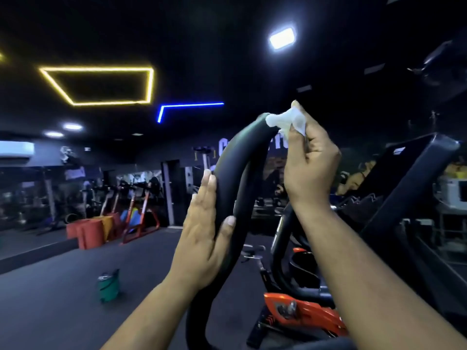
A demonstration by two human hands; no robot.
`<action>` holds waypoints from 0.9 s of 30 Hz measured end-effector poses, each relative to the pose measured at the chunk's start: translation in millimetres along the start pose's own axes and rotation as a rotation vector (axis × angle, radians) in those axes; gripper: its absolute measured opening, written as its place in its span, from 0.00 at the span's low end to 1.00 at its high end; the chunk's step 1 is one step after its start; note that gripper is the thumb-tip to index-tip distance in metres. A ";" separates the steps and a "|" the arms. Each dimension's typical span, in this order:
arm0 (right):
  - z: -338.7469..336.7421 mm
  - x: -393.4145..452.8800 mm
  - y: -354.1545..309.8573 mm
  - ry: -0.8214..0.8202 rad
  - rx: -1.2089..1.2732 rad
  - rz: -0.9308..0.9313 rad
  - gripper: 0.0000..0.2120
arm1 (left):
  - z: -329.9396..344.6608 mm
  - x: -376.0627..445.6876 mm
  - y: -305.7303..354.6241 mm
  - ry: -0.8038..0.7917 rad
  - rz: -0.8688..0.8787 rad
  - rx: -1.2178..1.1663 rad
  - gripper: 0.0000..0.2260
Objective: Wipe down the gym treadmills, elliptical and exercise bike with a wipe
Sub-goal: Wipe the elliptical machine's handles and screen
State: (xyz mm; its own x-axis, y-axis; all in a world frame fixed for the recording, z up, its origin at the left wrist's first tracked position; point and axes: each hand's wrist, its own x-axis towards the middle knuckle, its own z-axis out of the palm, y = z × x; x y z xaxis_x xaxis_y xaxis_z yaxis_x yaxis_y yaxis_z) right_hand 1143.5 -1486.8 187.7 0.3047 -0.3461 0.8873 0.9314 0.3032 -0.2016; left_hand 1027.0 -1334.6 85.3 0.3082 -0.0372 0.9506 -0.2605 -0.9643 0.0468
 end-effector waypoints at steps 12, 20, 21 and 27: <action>16.9 -43.4 30.7 -0.470 -0.016 -0.401 0.23 | -16.1 0.6 29.9 -0.136 -0.187 0.101 0.34; 18.2 -17.3 43.7 -0.430 -0.066 -0.261 0.25 | -31.3 2.6 38.2 -0.247 -0.204 0.145 0.35; 18.1 -26.7 38.3 -0.441 -0.057 -0.299 0.25 | -32.9 1.9 38.1 -0.249 -0.204 0.135 0.35; 2.5 -64.4 28.7 -0.564 -0.010 -0.542 0.22 | -39.2 1.5 36.6 -0.261 -0.237 0.092 0.34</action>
State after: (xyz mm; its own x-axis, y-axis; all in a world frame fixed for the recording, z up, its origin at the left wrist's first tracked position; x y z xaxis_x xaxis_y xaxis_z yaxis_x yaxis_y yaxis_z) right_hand 1150.1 -1453.6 125.8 -0.3378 0.0611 0.9392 0.9239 0.2122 0.3185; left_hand 982.1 -1359.7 100.5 0.5766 0.1362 0.8056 -0.0742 -0.9732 0.2177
